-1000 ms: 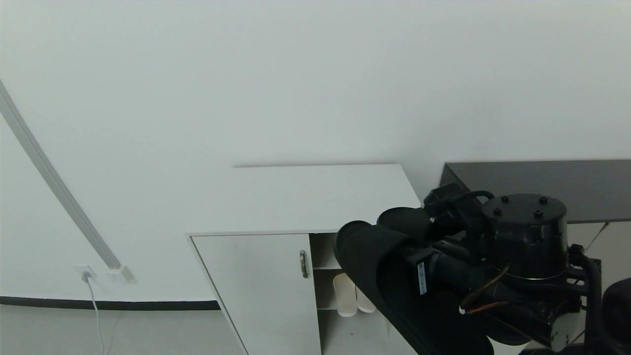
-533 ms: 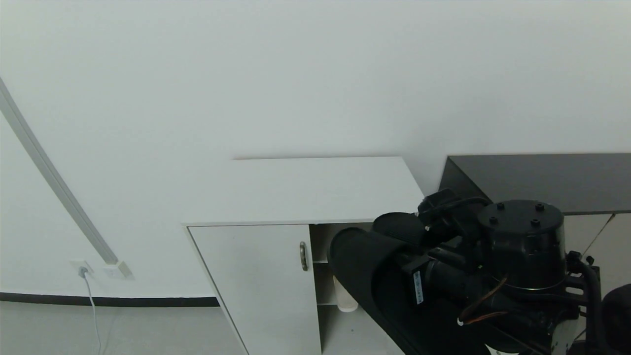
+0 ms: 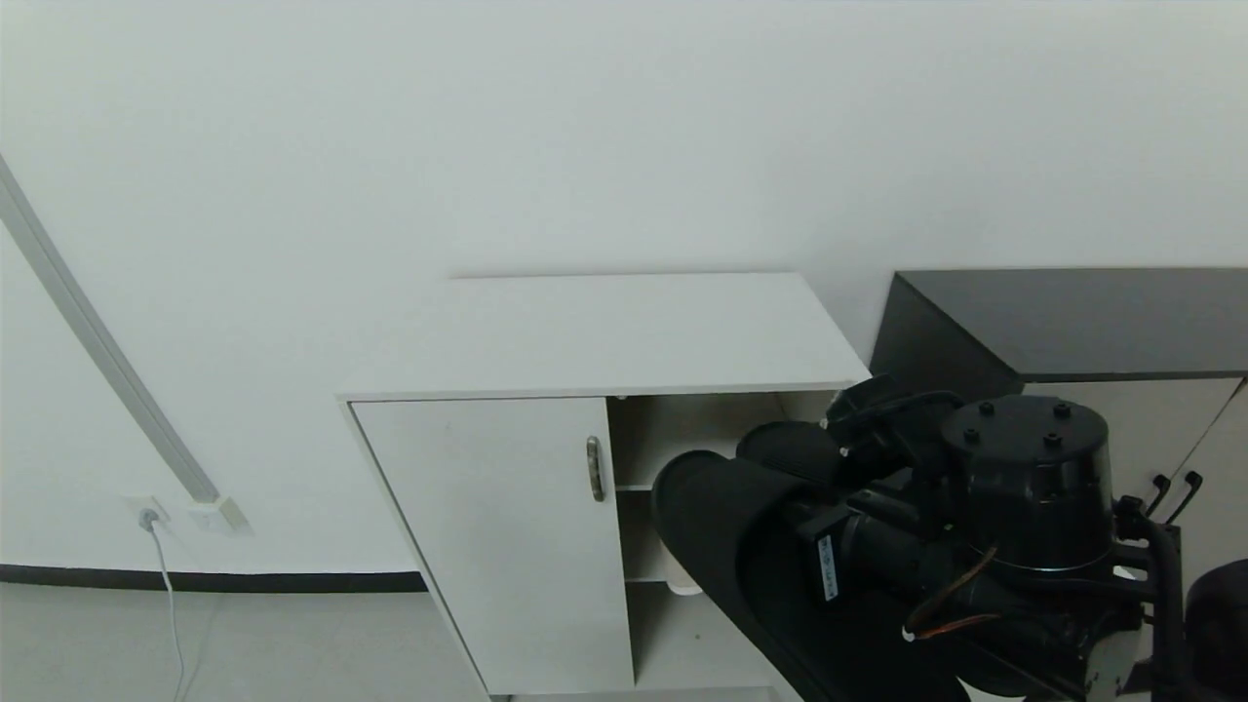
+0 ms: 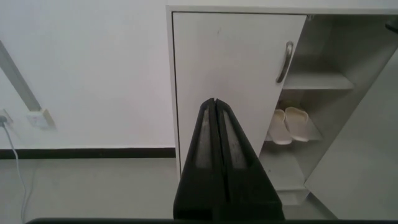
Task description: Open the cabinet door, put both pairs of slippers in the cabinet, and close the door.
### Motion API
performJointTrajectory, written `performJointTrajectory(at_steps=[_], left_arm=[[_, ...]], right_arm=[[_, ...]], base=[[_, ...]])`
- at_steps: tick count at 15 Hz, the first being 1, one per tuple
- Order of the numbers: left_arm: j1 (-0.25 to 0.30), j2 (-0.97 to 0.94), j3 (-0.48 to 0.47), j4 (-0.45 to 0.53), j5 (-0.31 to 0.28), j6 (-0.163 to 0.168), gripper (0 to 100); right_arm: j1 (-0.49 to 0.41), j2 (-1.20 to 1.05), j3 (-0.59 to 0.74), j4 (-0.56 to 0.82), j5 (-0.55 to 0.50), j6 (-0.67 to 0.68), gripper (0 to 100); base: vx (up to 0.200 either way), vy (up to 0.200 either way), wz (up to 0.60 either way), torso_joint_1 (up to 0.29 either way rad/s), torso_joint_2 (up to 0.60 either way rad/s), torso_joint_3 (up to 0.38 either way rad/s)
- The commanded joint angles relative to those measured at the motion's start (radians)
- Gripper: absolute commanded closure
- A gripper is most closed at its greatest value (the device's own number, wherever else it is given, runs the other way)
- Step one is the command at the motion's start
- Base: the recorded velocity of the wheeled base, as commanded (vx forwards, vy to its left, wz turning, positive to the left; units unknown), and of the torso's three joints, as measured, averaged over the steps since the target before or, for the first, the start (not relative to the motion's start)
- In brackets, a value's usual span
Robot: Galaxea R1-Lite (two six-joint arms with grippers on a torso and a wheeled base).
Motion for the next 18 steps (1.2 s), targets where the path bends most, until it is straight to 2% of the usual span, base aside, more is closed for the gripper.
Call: performJointTrajectory(at_steps=[1,11,18], left_arm=[[0.000,0.001,0.000,0.000,0.000,0.000,100],[0.000,0.001,0.000,0.000,0.000,0.000,100],[0.000,0.001,0.000,0.000,0.002,0.000,100]], right_arm=[[0.000,0.008,0.000,0.000,-0.001,0.000,100],[0.002,0.008,0.011,-0.002,-0.001,-0.017,100],[0.002,0.008,0.011,-0.002,-0.001,-0.017,100]], base=[[0.000,0.000,0.00,-0.217,0.55,0.325],[0.000,0.000,0.00,-0.183,0.51,0.324],[0.000,0.000,0.00,-0.122,0.46,0.340]])
